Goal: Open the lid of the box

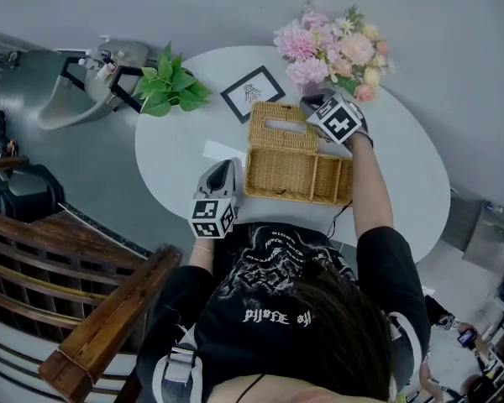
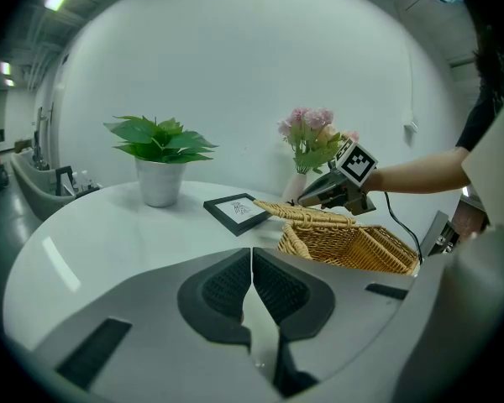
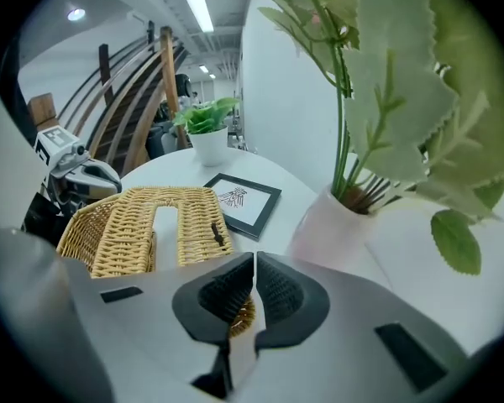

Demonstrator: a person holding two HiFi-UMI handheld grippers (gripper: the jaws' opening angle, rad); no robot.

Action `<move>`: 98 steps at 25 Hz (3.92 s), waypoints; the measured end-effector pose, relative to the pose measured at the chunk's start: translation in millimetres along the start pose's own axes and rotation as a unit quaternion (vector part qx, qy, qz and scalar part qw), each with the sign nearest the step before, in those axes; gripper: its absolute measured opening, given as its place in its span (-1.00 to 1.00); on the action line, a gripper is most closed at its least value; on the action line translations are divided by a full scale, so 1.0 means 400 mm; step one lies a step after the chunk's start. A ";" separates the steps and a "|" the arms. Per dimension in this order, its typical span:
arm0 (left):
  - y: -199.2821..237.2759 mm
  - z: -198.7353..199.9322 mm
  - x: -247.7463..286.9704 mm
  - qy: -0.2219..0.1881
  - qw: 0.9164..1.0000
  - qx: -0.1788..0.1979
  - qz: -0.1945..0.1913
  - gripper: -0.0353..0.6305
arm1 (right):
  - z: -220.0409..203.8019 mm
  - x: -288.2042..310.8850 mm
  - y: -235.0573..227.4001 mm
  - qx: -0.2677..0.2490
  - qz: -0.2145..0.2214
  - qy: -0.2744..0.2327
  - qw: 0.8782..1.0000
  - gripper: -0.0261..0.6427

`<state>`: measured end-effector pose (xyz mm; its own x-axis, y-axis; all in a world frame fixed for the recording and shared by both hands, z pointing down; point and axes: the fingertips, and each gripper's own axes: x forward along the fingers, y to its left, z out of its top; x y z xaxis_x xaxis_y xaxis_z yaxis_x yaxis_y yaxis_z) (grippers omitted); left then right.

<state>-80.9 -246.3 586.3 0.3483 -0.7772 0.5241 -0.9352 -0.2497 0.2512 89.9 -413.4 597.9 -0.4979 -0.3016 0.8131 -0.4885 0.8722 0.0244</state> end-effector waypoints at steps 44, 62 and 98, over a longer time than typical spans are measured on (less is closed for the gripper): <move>-0.136 0.127 -0.149 -0.116 0.990 0.019 -0.083 -0.82 | -0.023 -0.478 0.258 0.228 -0.231 -0.330 0.886 -0.82; -0.171 0.117 -0.145 -0.116 0.987 0.041 -0.107 -0.82 | -0.118 -0.432 0.392 0.264 -0.264 -0.328 0.868 -0.82; -0.156 0.083 -0.153 -0.107 0.988 0.047 -0.103 -0.82 | -0.132 -0.378 0.429 0.240 -0.276 -0.297 0.882 -0.85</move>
